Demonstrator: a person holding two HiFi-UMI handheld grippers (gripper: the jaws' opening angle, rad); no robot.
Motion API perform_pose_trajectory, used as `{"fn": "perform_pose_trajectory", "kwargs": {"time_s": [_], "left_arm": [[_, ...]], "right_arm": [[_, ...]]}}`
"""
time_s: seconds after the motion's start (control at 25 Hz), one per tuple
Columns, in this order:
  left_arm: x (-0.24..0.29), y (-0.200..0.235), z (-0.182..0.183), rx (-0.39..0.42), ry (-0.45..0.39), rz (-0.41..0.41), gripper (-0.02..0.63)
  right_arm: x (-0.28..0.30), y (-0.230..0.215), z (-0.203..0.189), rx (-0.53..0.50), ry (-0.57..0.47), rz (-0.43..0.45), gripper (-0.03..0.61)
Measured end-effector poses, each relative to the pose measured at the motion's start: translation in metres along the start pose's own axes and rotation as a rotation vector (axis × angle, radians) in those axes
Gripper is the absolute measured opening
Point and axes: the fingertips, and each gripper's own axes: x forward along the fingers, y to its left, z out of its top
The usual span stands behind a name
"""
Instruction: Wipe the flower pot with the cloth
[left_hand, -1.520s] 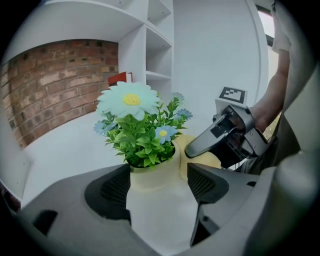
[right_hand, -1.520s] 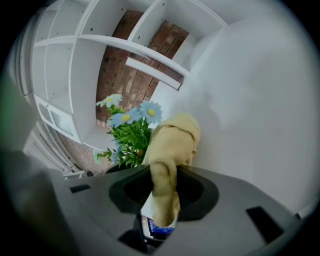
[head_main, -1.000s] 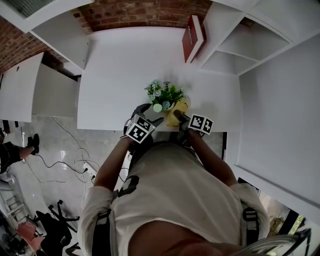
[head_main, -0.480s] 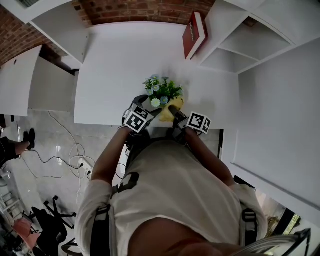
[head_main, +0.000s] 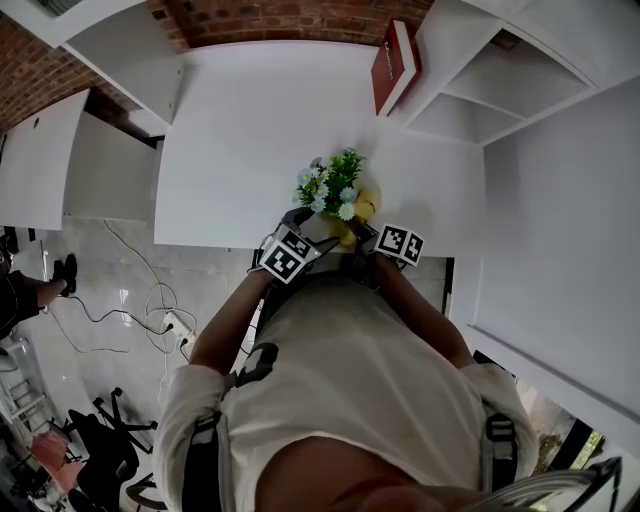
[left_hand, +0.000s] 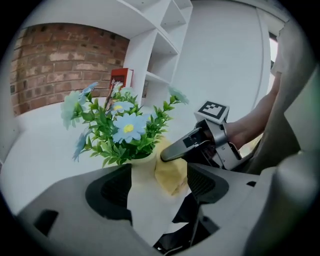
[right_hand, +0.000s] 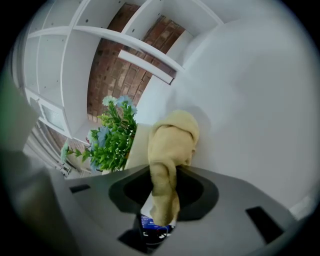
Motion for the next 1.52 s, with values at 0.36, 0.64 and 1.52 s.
{"fn": "perform_pose_trajectory", "kwargs": {"time_s": [0.36, 0.64, 1.52], "left_arm": [[0.000, 0.026, -0.003, 0.016, 0.025, 0.047, 0.345], [0.013, 0.007, -0.001, 0.028, 0.016, 0.014, 0.345], [-0.001, 0.055, 0.013, 0.082, 0.021, 0.040, 0.345]], "right_arm": [[-0.015, 0.045, 0.028, 0.013, -0.059, 0.130, 0.117], [-0.013, 0.051, 0.036, 0.017, -0.099, 0.163, 0.117], [-0.017, 0.054, 0.021, 0.013, -0.019, 0.184, 0.115]]}}
